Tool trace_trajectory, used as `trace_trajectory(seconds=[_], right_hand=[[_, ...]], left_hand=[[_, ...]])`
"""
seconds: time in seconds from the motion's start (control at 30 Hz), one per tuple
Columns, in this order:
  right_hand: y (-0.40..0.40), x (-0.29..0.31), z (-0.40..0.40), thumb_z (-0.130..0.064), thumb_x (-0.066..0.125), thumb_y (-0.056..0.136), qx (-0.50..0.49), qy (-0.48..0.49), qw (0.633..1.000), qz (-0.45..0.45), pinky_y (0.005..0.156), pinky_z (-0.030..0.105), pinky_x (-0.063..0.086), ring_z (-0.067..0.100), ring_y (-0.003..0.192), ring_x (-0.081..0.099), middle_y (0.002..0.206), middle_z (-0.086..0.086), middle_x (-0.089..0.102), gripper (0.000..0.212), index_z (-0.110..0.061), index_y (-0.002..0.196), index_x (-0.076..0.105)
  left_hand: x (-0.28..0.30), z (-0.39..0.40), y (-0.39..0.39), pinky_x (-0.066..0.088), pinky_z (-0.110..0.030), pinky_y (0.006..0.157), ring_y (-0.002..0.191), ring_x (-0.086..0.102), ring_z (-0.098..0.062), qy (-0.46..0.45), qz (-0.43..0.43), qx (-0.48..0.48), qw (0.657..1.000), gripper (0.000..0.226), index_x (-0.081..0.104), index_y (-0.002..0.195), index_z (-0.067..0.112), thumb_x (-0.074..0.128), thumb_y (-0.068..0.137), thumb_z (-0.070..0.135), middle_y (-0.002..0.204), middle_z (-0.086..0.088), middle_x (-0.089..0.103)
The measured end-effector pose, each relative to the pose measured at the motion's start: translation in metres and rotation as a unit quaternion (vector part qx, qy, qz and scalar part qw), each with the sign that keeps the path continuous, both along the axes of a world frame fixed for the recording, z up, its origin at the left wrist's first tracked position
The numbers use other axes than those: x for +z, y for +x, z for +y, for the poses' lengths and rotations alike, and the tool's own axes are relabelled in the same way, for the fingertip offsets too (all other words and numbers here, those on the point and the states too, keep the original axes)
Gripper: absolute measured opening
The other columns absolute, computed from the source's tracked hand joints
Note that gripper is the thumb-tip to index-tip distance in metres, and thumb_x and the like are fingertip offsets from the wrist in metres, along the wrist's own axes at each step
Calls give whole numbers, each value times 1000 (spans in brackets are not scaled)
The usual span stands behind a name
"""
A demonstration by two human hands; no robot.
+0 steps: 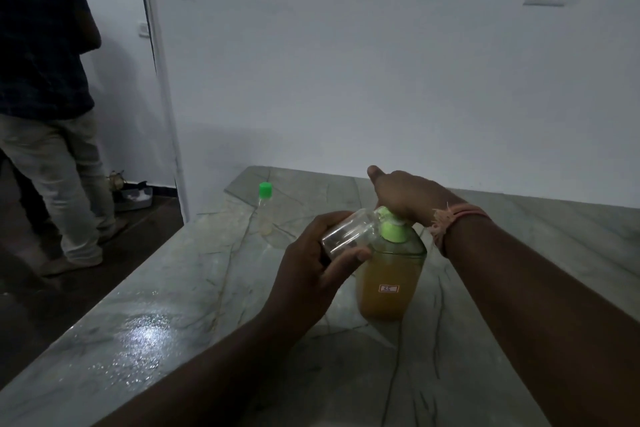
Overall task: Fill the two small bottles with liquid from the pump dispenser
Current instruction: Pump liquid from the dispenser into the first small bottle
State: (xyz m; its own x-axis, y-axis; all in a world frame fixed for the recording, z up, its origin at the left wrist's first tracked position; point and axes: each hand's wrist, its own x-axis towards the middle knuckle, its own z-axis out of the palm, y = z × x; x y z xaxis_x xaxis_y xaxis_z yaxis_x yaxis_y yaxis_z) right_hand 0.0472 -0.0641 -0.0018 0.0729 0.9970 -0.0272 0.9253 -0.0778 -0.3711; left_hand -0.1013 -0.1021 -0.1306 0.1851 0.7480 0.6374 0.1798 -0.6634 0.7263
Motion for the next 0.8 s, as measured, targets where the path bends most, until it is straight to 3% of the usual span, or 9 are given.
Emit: trace_trajectory(seconds=[0.1, 0.23, 0.4, 0.5, 0.63, 0.8], right_hand=[[-1, 5, -4, -12, 21, 109, 8, -22, 1000, -19, 85, 32, 39, 35, 127, 52, 144, 24, 47, 45, -4, 151, 31], [1, 8, -1, -40, 15, 109, 5, -4, 1000, -18, 109, 38, 34, 33, 137, 44, 152, 20, 42, 59, -4, 149, 40], [1, 0, -3, -4, 22, 107, -17, -11, 1000, 11, 95, 38, 45, 37, 128, 51, 147, 24, 45, 48, -7, 155, 26], [-2, 3, -5, -5, 21, 108, -15, -29, 999, 1, 93, 34, 40, 35, 133, 47, 151, 23, 40, 48, -9, 155, 25], [0, 11, -4, -30, 17, 111, 4, -14, 1000, -21, 109, 36, 34, 33, 137, 45, 152, 21, 42, 51, -4, 151, 35], [0, 3, -6, -6, 21, 107, -27, -7, 999, 24, 98, 35, 42, 36, 130, 48, 149, 24, 42, 49, -10, 156, 24]], left_hand=[[0, 0, 0, 46, -7, 57, 70, 63, 6, 10, 16, -4, 1000, 45, 52, 129, 21, 68, 89, 37, 90, 14, 62], [-1, -3, 3, 46, -15, 57, 66, 59, -2, -6, -15, -48, 999, 54, 49, 131, 19, 52, 94, 58, 86, 17, 60], [-7, -3, 3, 46, -31, 54, 62, 52, -16, -54, -62, -78, 994, 46, 50, 130, 24, 33, 99, 53, 78, 1, 55], [-8, -2, 3, 44, -33, 53, 61, 50, -17, -60, -70, -84, 992, 47, 51, 130, 23, 34, 99, 55, 76, 0, 54], [-9, -4, 2, 46, -34, 55, 63, 51, -16, -55, -58, -87, 993, 60, 50, 133, 27, 36, 94, 71, 80, 3, 56], [-8, -3, 2, 45, -34, 55, 62, 51, -15, -54, -66, -88, 992, 64, 50, 133, 21, 36, 95, 71, 79, 3, 55]])
